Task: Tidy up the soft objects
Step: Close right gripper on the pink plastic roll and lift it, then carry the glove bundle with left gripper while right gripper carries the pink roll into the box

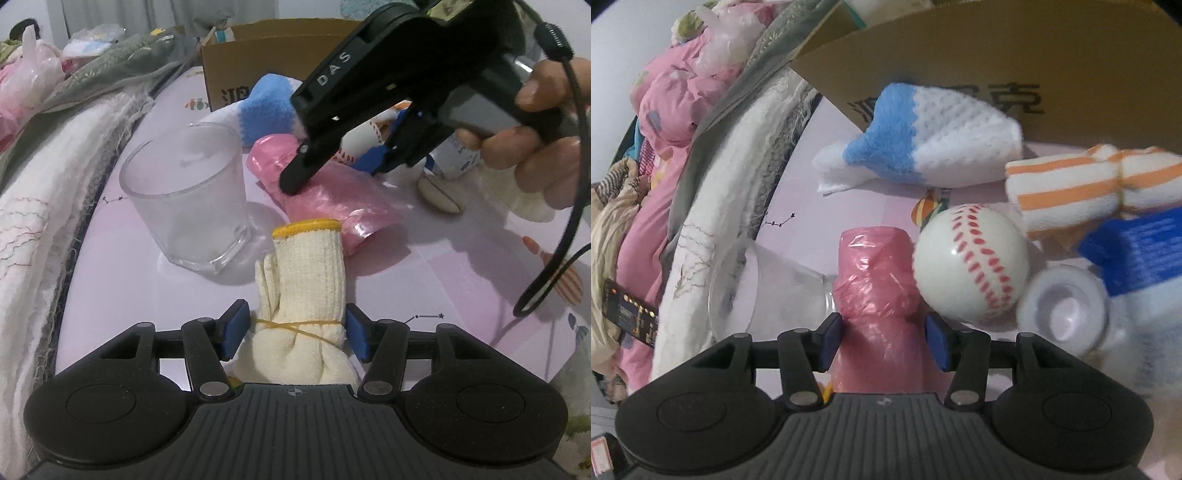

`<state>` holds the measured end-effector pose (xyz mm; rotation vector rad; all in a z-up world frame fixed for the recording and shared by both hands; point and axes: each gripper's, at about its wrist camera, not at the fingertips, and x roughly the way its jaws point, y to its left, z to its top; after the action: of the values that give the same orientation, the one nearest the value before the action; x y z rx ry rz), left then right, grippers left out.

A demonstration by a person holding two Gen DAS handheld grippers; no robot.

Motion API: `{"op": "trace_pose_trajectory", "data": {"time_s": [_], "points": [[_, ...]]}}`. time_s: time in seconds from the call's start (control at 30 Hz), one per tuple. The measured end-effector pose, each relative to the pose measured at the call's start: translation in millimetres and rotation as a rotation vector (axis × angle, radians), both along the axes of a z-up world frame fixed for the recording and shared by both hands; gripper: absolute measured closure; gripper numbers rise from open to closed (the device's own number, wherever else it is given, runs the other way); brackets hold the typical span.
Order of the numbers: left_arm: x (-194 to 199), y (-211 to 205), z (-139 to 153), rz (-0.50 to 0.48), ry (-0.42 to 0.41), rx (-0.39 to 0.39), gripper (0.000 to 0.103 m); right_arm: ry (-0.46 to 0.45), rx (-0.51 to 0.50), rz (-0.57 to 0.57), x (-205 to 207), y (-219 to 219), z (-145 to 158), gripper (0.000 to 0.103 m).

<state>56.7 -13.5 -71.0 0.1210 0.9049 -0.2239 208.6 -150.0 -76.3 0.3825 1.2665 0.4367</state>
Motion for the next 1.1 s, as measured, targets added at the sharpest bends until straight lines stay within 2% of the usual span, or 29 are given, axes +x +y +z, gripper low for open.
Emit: {"op": "trace_pose_trajectory", "data": {"time_s": [0.17,0.33,0.53,0.73,0.83,1.0,1.1], "points": [[-0.4,-0.2,0.9,0.018,-0.016,0.001,0.056,-0.012,0.016,-0.007,-0.2,-1.6,-1.8,0.065],[-6.1,5.3,6.6,0.036,-0.014,-0.040,0.058,-0.027,0.040,-0.042,-17.1,-19.4,3.5,0.065],[-20.9,5.5,26.0,0.058,-0.052,-0.048,0.058,-0.081,0.103,-0.072,-50.4,-41.4,27.2,0.066],[-36.1,-3.2,65.4,0.063,-0.122,-0.050,0.058,-0.170,0.190,-0.098,-84.0,-69.9,59.8,0.066],[-31.0,-9.0,95.2,0.066,-0.164,-0.082,0.058,-0.237,0.230,-0.110,-93.4,-86.0,81.5,0.066],[2.0,-22.9,137.2,0.089,-0.228,-0.127,0.058,-0.342,0.277,-0.149,-88.0,-119.6,116.0,0.066],[36.2,-31.4,157.6,0.084,-0.211,-0.183,0.058,-0.381,0.280,-0.171,-74.6,-136.0,133.3,0.066]]}}
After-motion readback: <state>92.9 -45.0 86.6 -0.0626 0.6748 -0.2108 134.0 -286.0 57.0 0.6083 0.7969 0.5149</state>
